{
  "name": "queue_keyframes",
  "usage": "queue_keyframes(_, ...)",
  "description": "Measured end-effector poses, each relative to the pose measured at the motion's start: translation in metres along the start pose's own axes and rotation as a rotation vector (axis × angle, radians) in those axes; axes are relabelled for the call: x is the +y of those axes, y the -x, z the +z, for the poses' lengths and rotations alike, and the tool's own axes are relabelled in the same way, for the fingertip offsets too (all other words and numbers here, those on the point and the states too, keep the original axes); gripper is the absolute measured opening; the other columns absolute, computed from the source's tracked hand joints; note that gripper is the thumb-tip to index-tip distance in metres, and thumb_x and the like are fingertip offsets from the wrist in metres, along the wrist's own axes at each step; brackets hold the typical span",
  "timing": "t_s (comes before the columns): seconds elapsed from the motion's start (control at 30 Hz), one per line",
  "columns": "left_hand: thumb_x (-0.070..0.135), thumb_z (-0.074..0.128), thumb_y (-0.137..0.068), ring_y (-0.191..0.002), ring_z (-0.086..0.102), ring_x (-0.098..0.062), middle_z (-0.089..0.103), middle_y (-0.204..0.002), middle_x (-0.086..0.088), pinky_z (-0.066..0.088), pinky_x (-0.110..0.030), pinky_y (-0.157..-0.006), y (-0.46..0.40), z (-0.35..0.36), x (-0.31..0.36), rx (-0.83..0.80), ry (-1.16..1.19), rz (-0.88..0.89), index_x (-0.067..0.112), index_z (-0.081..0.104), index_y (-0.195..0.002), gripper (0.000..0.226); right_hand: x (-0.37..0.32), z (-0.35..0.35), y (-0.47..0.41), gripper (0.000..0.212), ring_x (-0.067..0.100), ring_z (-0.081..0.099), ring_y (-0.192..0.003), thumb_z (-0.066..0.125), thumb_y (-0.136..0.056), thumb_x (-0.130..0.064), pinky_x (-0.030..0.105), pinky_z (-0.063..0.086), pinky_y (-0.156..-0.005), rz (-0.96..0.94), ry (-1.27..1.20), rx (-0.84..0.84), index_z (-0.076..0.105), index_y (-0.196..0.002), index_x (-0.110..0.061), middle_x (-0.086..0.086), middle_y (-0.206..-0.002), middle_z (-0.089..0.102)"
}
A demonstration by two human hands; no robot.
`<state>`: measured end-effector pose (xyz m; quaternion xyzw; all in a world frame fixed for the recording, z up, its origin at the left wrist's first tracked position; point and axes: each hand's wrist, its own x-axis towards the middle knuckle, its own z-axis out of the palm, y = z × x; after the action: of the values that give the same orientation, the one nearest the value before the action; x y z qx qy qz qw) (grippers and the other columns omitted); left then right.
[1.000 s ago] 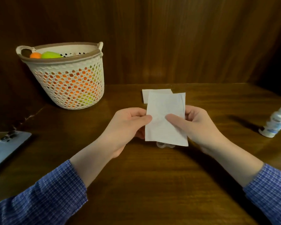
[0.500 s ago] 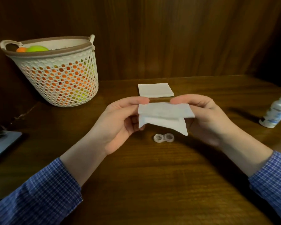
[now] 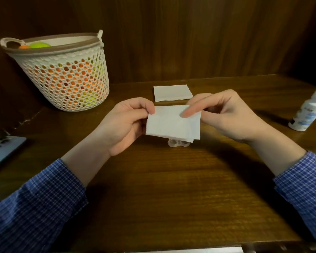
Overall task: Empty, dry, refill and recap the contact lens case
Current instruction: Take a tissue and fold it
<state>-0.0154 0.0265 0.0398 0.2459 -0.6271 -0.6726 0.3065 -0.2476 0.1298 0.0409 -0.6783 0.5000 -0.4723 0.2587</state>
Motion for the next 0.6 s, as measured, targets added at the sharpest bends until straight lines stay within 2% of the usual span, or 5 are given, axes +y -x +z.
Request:
queue_keyframes(0.13, -0.004, 0.041, -0.104, -0.117, 0.067, -0.018, 0.074, -0.110, -0.001, 0.060, -0.028, -0.080, -0.002, 0.000, -0.003, 0.016, -0.100, 0.007, 0.023, 0.072, -0.066, 0.056, -0.001, -0.006, 0.002, 0.034, 0.026, 0.065, -0.101, 0.060, -0.098, 0.004, 0.031, 0.047, -0.059, 0.026, 0.119, -0.121, 0.082, -0.099, -0.022, -0.006, -0.112, 0.072)
queue_keyframes(0.2, -0.005, 0.042, -0.103, -0.123, 0.062, -0.022, 0.069, -0.116, -0.005, 0.059, -0.030, -0.082, -0.003, 0.000, -0.004, 0.018, -0.130, 0.013, 0.023, 0.072, -0.065, 0.055, -0.003, -0.008, 0.002, 0.025, 0.008, 0.065, -0.107, 0.063, -0.096, -0.001, 0.021, 0.052, -0.070, 0.057, 0.079, -0.213, 0.080, -0.102, -0.018, -0.003, -0.118, 0.071)
queue_keyframes(0.3, -0.006, 0.042, -0.102, -0.120, 0.062, -0.023, 0.068, -0.108, -0.003, 0.056, -0.029, -0.078, -0.001, 0.000, -0.006, -0.039, -0.153, 0.019, 0.023, 0.071, -0.067, 0.054, -0.005, -0.005, -0.004, 0.027, 0.013, 0.067, -0.114, 0.066, -0.087, -0.025, 0.027, 0.057, -0.089, 0.192, -0.159, -0.200, 0.075, -0.111, -0.017, 0.003, -0.122, 0.072)
queue_keyframes(0.47, -0.008, 0.042, -0.099, -0.102, 0.057, -0.023, 0.064, -0.094, -0.003, 0.048, -0.030, -0.077, -0.001, 0.002, -0.010, -0.167, -0.212, -0.011, 0.021, 0.071, -0.069, 0.052, 0.000, 0.022, -0.002, 0.036, 0.010, 0.075, -0.092, 0.064, -0.094, -0.050, 0.016, 0.054, -0.066, 0.337, -0.135, -0.345, 0.075, -0.110, -0.020, -0.003, -0.105, 0.078)
queue_keyframes(0.6, -0.004, 0.044, -0.096, -0.083, 0.060, -0.012, 0.065, -0.085, 0.000, 0.045, -0.018, -0.059, 0.001, 0.003, -0.009, -0.218, -0.165, -0.060, 0.020, 0.071, -0.069, 0.045, -0.001, 0.035, -0.001, 0.033, 0.008, 0.076, -0.082, 0.066, -0.089, -0.053, 0.014, 0.053, -0.060, 0.399, -0.238, -0.342, 0.079, -0.093, -0.023, -0.002, -0.095, 0.079)
